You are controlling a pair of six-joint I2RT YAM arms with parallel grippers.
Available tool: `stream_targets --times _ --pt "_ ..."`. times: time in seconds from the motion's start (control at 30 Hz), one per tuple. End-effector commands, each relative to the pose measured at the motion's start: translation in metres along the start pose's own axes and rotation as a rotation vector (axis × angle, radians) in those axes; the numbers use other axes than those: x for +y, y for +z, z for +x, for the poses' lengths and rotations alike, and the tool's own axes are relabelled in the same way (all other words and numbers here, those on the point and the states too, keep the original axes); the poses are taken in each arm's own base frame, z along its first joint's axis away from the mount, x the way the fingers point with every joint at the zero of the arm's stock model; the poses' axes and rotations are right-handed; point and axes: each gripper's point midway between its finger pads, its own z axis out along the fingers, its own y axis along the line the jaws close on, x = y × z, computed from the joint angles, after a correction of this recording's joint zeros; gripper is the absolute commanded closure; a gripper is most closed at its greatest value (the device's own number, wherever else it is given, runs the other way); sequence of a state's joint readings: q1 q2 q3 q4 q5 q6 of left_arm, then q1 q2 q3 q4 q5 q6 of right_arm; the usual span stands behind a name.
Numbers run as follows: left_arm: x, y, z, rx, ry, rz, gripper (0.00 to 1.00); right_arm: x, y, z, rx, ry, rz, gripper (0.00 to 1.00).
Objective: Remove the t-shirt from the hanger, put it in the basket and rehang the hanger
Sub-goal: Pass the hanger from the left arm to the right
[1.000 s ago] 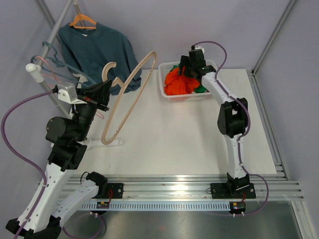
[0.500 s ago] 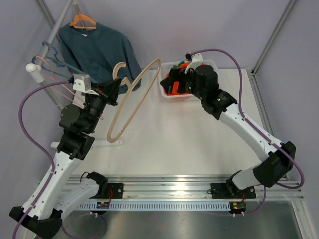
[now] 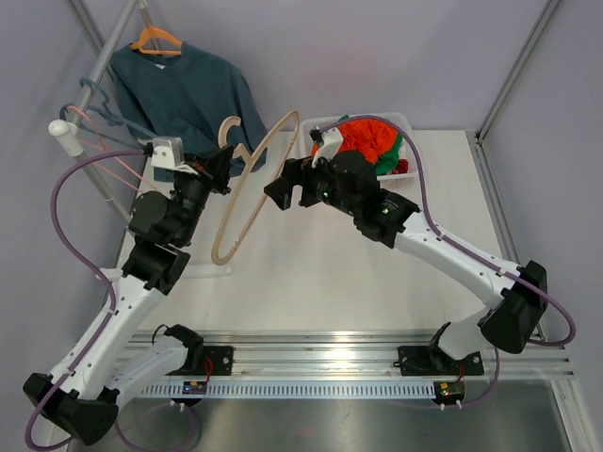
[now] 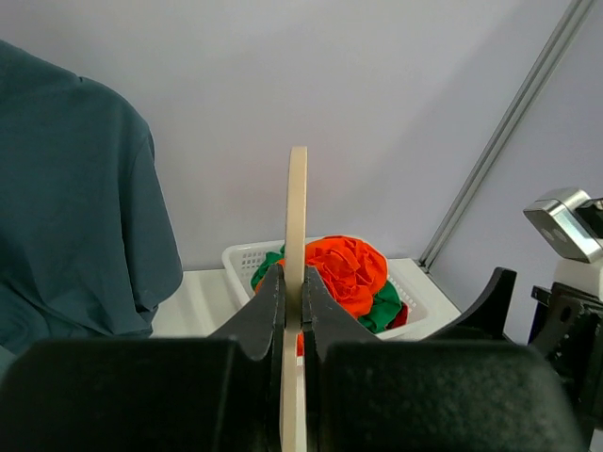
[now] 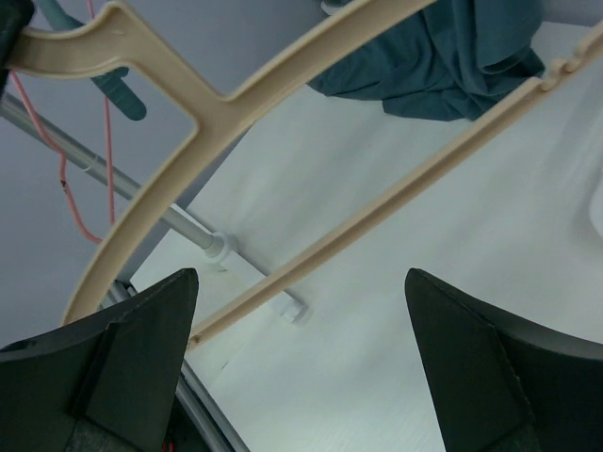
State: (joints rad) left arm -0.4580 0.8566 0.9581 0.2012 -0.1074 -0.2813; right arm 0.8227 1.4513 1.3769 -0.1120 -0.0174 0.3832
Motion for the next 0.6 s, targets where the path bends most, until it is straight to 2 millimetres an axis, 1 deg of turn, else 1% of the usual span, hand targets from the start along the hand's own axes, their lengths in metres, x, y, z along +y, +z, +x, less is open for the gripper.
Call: stream_targets --times 0.0,0.1,0.13,0.3,0.33,0.43,0.47,0.5,0.57 --pt "0.0 0.007 -0.02 -0.103 0.01 -0.018 1.0 0.026 0.008 -0.024 -0.083 0.038 -0.025 0.03" --pt "0.005 0.009 -0.017 -0.115 0.022 -0.043 1.0 0.037 0.019 -0.022 -0.066 0.066 -0.05 0.08" --pt "0.008 0.008 -0.018 -0.123 0.024 -0.059 1.0 0.038 0.024 -0.024 -0.071 0.069 -0.048 0.12" --pt "0.013 0.008 -0.015 -0.148 0.047 -0.096 1.0 0.05 0.037 -0.023 -0.116 0.036 -0.007 0.15" --pt "0.015 0.008 -0.014 -0.149 0.05 -0.11 1.0 0.05 0.041 -0.024 -0.122 0.025 0.008 0.16" --pt "0.013 0.009 -0.011 -0.142 0.057 -0.111 1.0 0.049 0.05 -0.023 -0.134 0.007 0.036 0.17" --pt "0.013 0.009 -0.01 -0.138 0.059 -0.112 1.0 0.049 0.052 -0.027 -0.154 -0.003 0.041 0.17" --pt "0.011 0.009 -0.01 -0.138 0.061 -0.108 1.0 0.047 0.054 -0.025 -0.152 -0.013 0.052 0.19" --pt "0.011 0.01 -0.009 -0.133 0.068 -0.113 1.0 0.052 0.056 -0.035 -0.218 -0.03 0.047 0.22"
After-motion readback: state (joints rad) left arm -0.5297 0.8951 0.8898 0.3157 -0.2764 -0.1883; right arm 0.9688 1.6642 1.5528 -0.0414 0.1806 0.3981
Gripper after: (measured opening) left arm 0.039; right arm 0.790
